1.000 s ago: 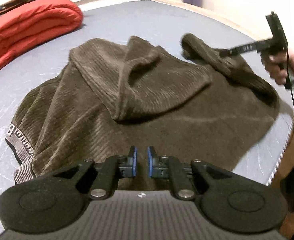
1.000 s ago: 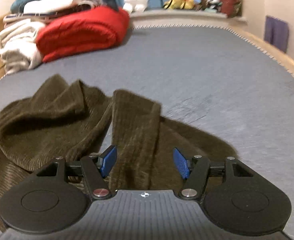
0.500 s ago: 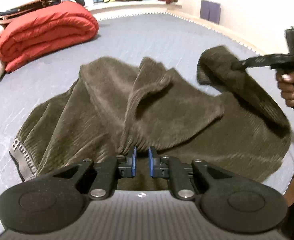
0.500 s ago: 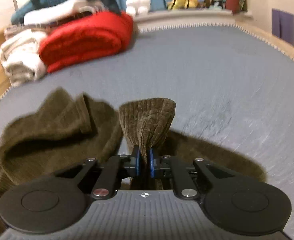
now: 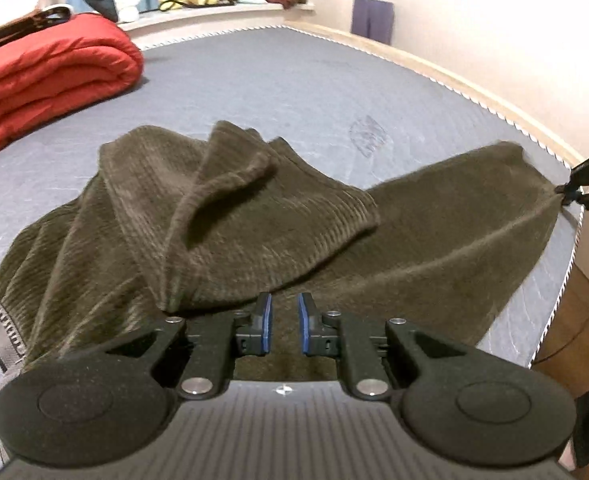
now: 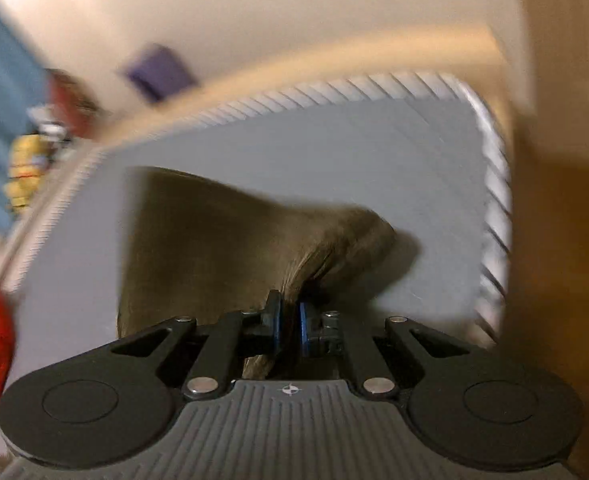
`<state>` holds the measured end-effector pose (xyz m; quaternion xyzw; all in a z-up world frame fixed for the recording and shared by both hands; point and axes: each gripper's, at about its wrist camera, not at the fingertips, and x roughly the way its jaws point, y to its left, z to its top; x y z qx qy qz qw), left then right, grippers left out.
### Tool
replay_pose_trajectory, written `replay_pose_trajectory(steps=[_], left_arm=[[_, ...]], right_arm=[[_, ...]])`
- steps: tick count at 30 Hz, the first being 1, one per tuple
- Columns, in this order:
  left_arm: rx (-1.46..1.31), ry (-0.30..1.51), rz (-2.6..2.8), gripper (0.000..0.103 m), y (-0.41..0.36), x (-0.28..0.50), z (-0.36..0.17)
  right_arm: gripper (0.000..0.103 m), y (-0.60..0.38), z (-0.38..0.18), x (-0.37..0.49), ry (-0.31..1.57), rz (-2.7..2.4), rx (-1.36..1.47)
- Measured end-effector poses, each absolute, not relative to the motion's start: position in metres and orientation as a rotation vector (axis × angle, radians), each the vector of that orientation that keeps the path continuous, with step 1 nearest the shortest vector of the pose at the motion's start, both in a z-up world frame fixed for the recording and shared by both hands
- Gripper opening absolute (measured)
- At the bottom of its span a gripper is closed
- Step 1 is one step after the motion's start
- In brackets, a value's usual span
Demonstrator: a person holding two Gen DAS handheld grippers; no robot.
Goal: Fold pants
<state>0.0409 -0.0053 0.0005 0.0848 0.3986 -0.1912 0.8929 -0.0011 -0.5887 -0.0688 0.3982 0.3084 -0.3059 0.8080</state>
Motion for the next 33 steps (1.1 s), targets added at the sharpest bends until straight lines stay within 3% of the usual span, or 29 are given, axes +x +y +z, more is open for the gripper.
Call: replay_pose_trajectory(steps=[5,9,12,14,18,21,22,23,25,30,33], left_arm=[[0.179,0.83,-0.422,0.028,-0.014,0.041,-0.004],[0.175,0.861,-0.512,0.029,-0.027,0.036,-0.014],[0.195,0.92,-0.643,0.03,-0.043,0.028,-0.031],[0.254,0.958,-0.708,0.042,-0.058,0.019,-0.047],[0.386,0.984,-0.758,0.045,-0.075,0.007,-0.074],[0.46,0.969,-0.777,0.048,-0.081,0.001,-0.087],[0.474,0.961,-0.782,0.044,-0.081,0.0,-0.088],[0.487,0.96,-0.778,0.025,-0.081,0.001,-0.088],[0.502,0.987,-0.774,0.01,-0.08,0.002,-0.083],[0.511,0.99,-0.867,0.008,-0.065,-0.004,-0.068],[0.434,1.029,-0.849,0.013,-0.058,0.006,-0.072]], right_arm=[[0.01,-0.591,-0.063,0.005,0.642,-0.641,0.823],[0.01,-0.592,-0.055,0.003,0.581,-0.668,0.774],[0.01,-0.598,-0.06,0.002,0.64,-0.796,0.74],[0.012,-0.604,-0.069,-0.005,0.69,-0.862,0.797],[0.013,-0.597,-0.047,-0.004,0.571,-0.851,0.695],[0.027,-0.586,-0.029,0.009,0.478,-0.754,0.611],[0.045,-0.583,-0.027,0.017,0.467,-0.684,0.601],[0.057,-0.581,-0.027,0.025,0.467,-0.612,0.592],[0.059,-0.574,-0.029,0.046,0.495,-0.483,0.541],[0.059,-0.57,-0.048,0.087,0.555,-0.392,0.525],[0.059,-0.577,-0.062,0.104,0.596,-0.39,0.569]])
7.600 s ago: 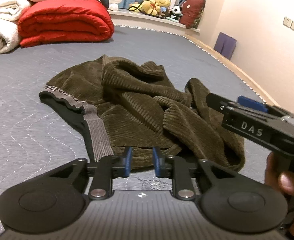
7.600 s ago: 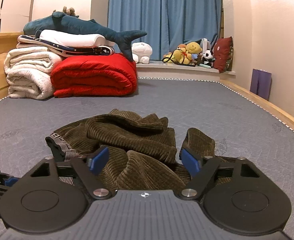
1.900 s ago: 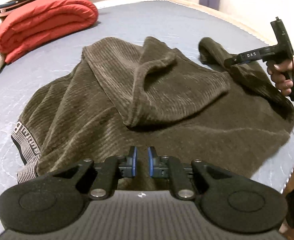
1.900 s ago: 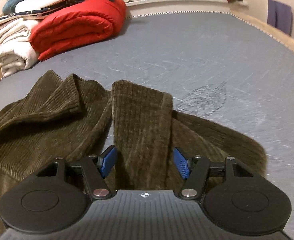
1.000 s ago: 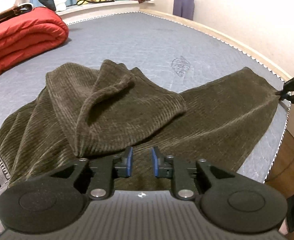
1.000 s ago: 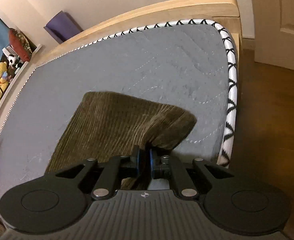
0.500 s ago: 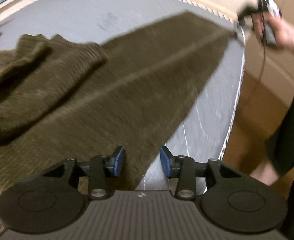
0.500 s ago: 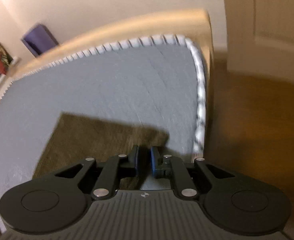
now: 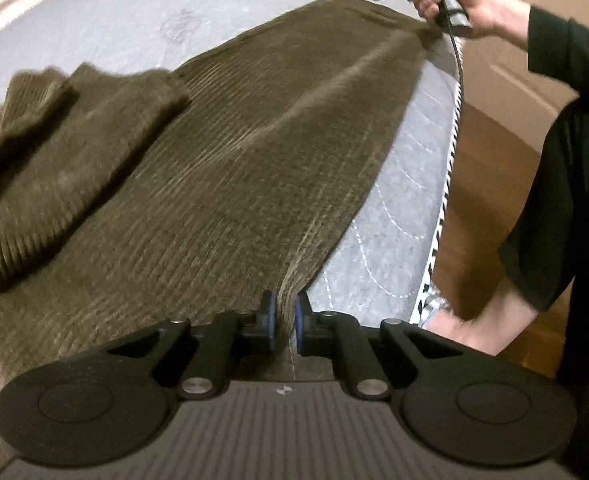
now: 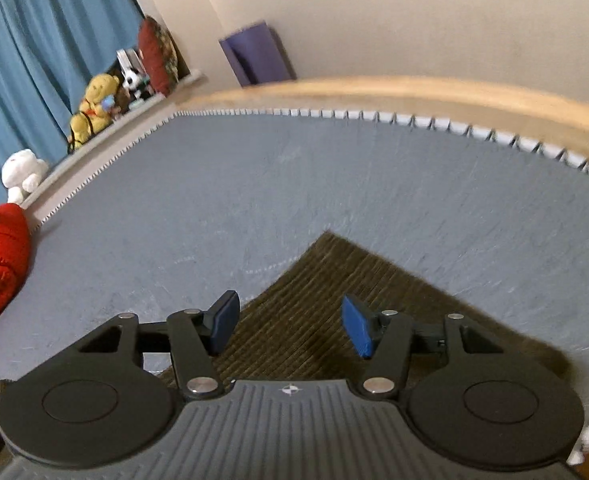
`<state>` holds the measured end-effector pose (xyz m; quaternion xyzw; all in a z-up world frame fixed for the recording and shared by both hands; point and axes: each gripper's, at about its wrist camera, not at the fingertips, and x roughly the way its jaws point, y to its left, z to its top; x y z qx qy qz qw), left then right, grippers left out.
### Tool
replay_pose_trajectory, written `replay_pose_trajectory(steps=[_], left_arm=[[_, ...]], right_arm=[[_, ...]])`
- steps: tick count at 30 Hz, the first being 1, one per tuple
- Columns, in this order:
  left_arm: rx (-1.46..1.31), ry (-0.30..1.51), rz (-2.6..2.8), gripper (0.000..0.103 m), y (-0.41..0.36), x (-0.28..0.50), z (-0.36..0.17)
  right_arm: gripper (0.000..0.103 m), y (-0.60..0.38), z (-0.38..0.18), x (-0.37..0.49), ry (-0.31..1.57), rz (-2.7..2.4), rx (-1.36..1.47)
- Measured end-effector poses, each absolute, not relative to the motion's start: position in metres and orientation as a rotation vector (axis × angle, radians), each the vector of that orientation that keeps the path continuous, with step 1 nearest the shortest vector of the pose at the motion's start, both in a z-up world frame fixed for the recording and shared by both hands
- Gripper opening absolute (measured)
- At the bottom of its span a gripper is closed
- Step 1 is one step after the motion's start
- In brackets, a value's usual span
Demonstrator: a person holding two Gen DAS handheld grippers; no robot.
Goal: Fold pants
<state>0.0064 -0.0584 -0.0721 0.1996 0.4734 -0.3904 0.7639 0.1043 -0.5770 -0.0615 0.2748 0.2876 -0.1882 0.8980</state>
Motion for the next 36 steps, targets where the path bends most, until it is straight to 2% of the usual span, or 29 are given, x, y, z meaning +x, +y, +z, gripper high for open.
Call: replay_pose_trajectory(steps=[1,2,4,10,12,13,14,17,20,24,25,27,28,29,36], left_arm=[[0.419,1.015,-0.85,0.023,-0.055,0.009,-0.07],[0.393,0.997,-0.849,0.039,-0.052,0.011,-0.064],[0.31,0.966,-0.839,0.053,-0.041,0.02,-0.051],[0.211,0.894,-0.682,0.053,-0.023,0.043,-0.036],[0.193,0.886,-0.626,0.053,-0.018,0.049,-0.036],[0.183,0.88,-0.597,0.053,-0.015,0.053,-0.035],[0.171,0.871,-0.566,0.053,-0.012,0.056,-0.035],[0.121,0.855,-0.481,0.053,-0.001,0.066,-0.028],[0.047,0.849,-0.405,0.053,0.019,0.077,-0.022],[0.014,0.872,-0.292,0.051,0.041,0.093,-0.033],[0.028,0.93,-0.263,0.05,0.047,0.099,-0.046],[0.072,1.056,-0.225,0.041,0.054,0.107,-0.073],[0.084,1.061,-0.225,0.038,0.058,0.106,-0.079],[0.081,1.047,-0.235,0.038,0.06,0.106,-0.076],[-0.031,0.882,-0.157,0.039,0.104,0.101,-0.021]], right_arm=[[0.06,-0.58,-0.066,0.112,0.607,-0.388,0.588],[0.06,-0.58,-0.071,0.118,0.614,-0.388,0.597],[0.06,-0.574,-0.079,0.133,0.632,-0.402,0.604],[0.06,-0.561,-0.095,0.174,0.677,-0.517,0.596],[0.051,-0.549,-0.096,0.188,0.707,-0.579,0.5],[0.027,-0.543,-0.097,0.194,0.716,-0.619,0.441],[0.012,-0.539,-0.099,0.199,0.717,-0.642,0.403],[0.007,-0.532,-0.106,0.205,0.688,-0.681,0.358],[0.006,-0.521,-0.11,0.214,0.689,-0.706,0.265],[0.008,-0.528,-0.109,0.211,0.666,-0.706,0.284],[0.011,-0.529,-0.107,0.209,0.66,-0.698,0.299],[0.019,-0.53,-0.1,0.203,0.632,-0.692,0.336],[0.032,-0.528,-0.094,0.198,0.606,-0.695,0.345],[0.04,-0.525,-0.086,0.193,0.576,-0.701,0.34],[0.046,-0.472,-0.013,0.17,0.401,-0.53,0.233]])
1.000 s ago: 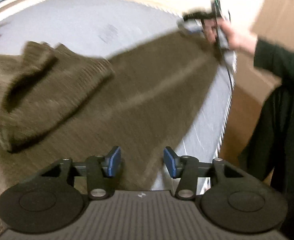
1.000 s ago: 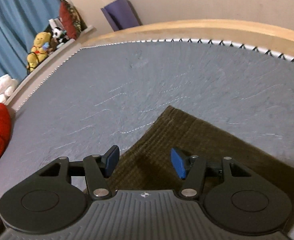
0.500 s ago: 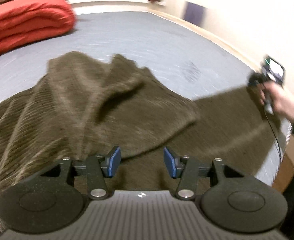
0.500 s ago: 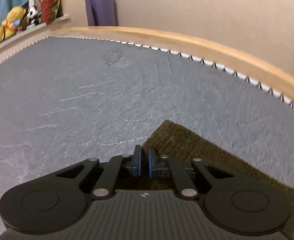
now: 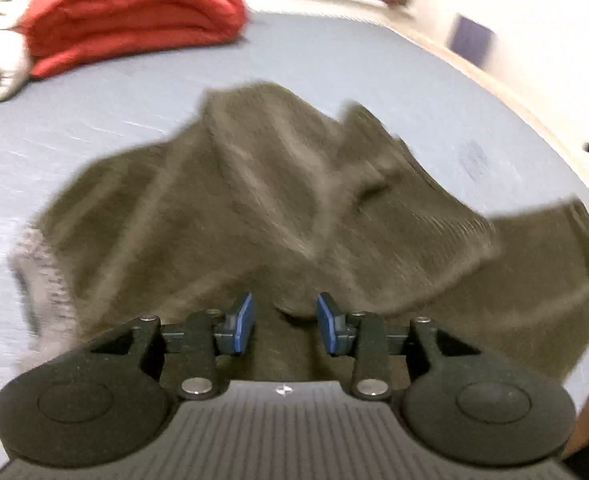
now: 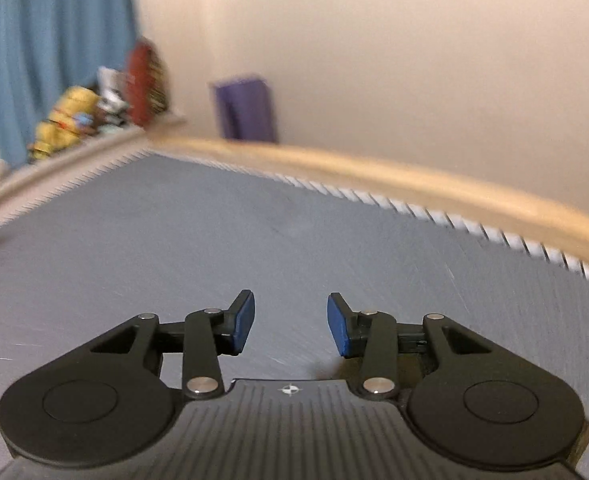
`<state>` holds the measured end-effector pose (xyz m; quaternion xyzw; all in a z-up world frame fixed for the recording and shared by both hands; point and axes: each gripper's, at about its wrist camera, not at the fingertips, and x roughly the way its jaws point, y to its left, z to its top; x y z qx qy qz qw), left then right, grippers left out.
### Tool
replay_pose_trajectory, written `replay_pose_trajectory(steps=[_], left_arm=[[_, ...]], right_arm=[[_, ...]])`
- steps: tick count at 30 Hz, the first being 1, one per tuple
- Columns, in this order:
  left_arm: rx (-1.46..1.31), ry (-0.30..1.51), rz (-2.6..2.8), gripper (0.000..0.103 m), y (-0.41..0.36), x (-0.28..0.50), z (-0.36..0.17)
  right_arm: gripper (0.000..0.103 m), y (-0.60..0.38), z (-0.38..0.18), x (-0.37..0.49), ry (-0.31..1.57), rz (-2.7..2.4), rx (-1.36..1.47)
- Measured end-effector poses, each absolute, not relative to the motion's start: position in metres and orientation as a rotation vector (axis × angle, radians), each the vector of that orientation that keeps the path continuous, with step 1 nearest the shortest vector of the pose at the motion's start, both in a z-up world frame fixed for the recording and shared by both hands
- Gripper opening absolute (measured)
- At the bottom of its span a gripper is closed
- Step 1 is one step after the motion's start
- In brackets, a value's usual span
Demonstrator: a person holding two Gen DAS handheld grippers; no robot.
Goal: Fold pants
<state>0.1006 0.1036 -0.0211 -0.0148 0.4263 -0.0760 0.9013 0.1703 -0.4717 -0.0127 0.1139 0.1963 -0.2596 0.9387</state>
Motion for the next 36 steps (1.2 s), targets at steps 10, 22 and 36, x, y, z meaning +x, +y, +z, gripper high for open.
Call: replay_pose_trajectory(steps=[10,22,36], left_arm=[[-0.1,0.991,0.032,0.036,0.186,0.107,-0.058],[-0.281,0.765,0.054,0.048,0.17,0.079,0.024],[-0.137,0.707,0.026,0.046,0.102,0.101,0.036]], right_arm=[[0.068,-0.338,0.09,0.096,0.193,-0.097,-0.038],[0.049,-0.226,0.091,0.056,0.342,0.234,0.076],[0.029,-0.208,-0.036,0.194,0.688,0.137,0.22]])
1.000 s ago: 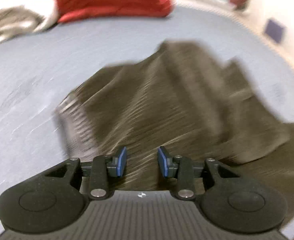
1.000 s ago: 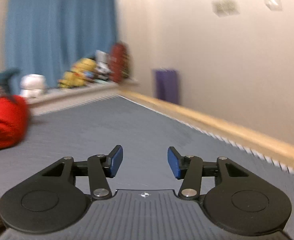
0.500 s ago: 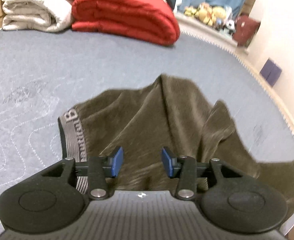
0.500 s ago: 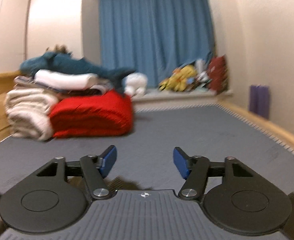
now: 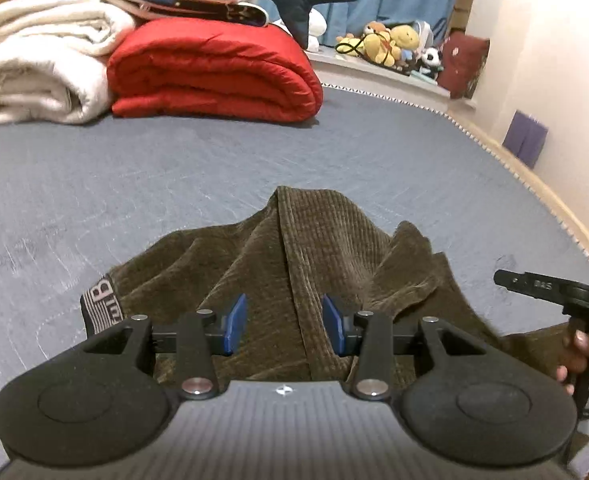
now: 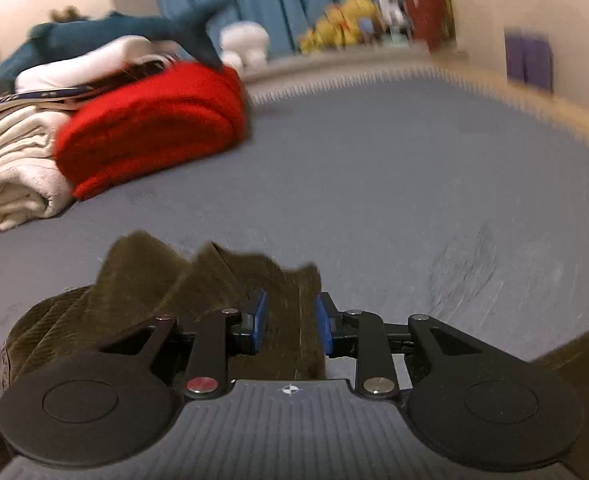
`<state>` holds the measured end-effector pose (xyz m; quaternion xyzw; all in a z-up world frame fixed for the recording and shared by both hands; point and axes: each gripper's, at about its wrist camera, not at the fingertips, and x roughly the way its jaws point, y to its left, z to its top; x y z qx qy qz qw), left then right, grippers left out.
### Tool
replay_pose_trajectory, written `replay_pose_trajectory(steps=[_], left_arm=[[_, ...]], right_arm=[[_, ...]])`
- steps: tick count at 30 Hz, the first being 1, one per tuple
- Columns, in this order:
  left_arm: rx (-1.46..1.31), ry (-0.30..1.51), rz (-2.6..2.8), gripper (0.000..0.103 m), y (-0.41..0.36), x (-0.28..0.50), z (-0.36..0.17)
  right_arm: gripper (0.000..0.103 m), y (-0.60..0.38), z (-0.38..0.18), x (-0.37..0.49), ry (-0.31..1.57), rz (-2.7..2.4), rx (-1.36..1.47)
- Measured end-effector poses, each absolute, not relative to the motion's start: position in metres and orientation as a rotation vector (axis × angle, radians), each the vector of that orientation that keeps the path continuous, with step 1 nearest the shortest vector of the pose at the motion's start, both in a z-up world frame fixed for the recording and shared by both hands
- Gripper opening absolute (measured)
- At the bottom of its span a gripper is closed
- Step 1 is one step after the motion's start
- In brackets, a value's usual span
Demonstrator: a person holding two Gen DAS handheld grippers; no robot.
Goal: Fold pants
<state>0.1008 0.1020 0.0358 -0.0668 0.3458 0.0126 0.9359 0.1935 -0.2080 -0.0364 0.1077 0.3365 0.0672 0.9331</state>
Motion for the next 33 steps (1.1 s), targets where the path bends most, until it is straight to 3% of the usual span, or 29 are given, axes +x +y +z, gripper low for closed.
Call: replay_pose_trajectory(steps=[4,8,22,24,25,29,33], left_arm=[[-0.143,0.737,-0.008,0.047,0.092,0.113,0.025],[-0.105,0.766,-0.015,0.05,0.085,0.124,0.012],[-0.124,0.814,0.04,0.054,0.099,0.145,-0.004],[-0.125,0.819,0.043,0.054,0.1,0.147,-0.005],[-0.125,0.821,0.042,0.054,0.099,0.148,-0.006],[-0.124,0.826,0.047,0.054,0.099,0.153,-0.009],[-0.136,0.827,0.061,0.054,0.101,0.158,-0.01]], right_arm=[[0.031,-0.205,-0.058,0.208,0.733,0.119,0.177],[0.05,-0.205,-0.069,0.222,0.744,0.121,0.136],[0.051,-0.209,-0.109,0.279,0.811,0.2,0.141],[0.037,-0.204,-0.108,0.282,0.804,0.251,0.124],[0.02,-0.201,-0.108,0.284,0.811,0.292,0.126],[0.012,-0.194,-0.103,0.284,0.798,0.34,0.065],[0.011,-0.207,-0.072,0.278,0.719,0.386,0.139]])
